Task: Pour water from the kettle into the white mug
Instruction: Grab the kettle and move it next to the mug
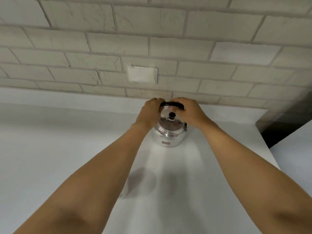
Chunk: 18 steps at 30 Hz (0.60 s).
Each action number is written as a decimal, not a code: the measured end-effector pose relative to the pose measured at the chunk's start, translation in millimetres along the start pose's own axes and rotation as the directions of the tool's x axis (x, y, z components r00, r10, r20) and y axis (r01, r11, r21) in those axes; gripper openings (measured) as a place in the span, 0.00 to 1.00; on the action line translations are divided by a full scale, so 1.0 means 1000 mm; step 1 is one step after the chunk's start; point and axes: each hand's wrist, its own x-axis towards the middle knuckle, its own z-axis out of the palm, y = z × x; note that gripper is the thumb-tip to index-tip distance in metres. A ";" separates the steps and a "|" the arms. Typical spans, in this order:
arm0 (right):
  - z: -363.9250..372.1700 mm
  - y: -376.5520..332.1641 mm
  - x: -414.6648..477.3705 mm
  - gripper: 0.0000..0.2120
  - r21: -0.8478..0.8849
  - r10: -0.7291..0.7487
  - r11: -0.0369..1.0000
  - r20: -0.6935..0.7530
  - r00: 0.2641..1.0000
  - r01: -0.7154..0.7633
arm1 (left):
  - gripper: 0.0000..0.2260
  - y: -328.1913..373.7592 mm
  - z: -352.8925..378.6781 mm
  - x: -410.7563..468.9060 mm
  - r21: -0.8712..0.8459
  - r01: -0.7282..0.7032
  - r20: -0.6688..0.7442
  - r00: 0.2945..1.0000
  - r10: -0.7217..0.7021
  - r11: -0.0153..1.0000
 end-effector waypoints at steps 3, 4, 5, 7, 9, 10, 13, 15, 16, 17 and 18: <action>-0.006 -0.020 -0.024 0.09 0.027 -0.005 1.000 -0.058 0.998 0.006 | 0.12 0.007 -0.017 -0.027 -0.067 -0.014 -0.002 1.000 0.014 0.998; -0.008 -0.027 -0.033 0.09 0.029 -0.015 0.999 -0.077 0.997 0.017 | 0.12 0.010 -0.023 -0.039 -0.082 -0.023 -0.005 1.000 0.022 0.996; -0.011 -0.036 -0.042 0.09 0.023 -0.028 0.999 -0.091 0.995 0.030 | 0.13 0.013 -0.030 -0.052 -0.085 -0.043 -0.022 0.999 0.041 0.995; -0.014 -0.053 -0.060 0.07 -0.014 -0.042 0.999 -0.118 0.992 0.041 | 0.18 0.019 -0.040 -0.084 -0.015 -0.118 -0.104 0.988 0.116 0.993; -0.016 -0.068 -0.080 0.07 -0.025 -0.035 0.999 -0.162 0.986 0.031 | 0.21 0.023 -0.042 -0.125 0.046 -0.197 -0.194 0.960 0.202 0.979; -0.017 -0.074 -0.089 0.08 -0.020 -0.029 0.999 -0.185 0.982 0.026 | 0.21 0.024 -0.041 -0.145 0.056 -0.227 -0.227 0.945 0.234 0.972; -0.021 -0.091 -0.119 0.09 0.028 -0.003 1.000 -0.217 0.976 0.009 | 0.18 0.024 -0.029 -0.194 0.086 -0.314 -0.236 0.915 0.326 0.945; -0.023 -0.101 -0.135 0.08 0.049 0.003 0.999 -0.208 0.978 0.008 | 0.18 0.025 -0.018 -0.218 0.106 -0.349 -0.175 0.915 0.363 0.931; -0.024 -0.106 -0.142 0.07 0.050 0.001 0.999 -0.200 0.980 0.009 | 0.20 0.026 -0.013 -0.227 0.104 -0.337 -0.131 0.928 0.349 0.936; -0.024 -0.110 -0.148 0.07 0.044 -0.004 0.999 -0.192 0.981 0.012 | 0.24 0.028 -0.009 -0.236 0.097 -0.307 -0.094 0.944 0.316 0.947; -0.023 -0.115 -0.155 0.07 0.034 -0.011 0.999 -0.184 0.983 0.018 | 0.27 0.031 -0.007 -0.243 0.089 -0.272 -0.070 0.958 0.279 0.958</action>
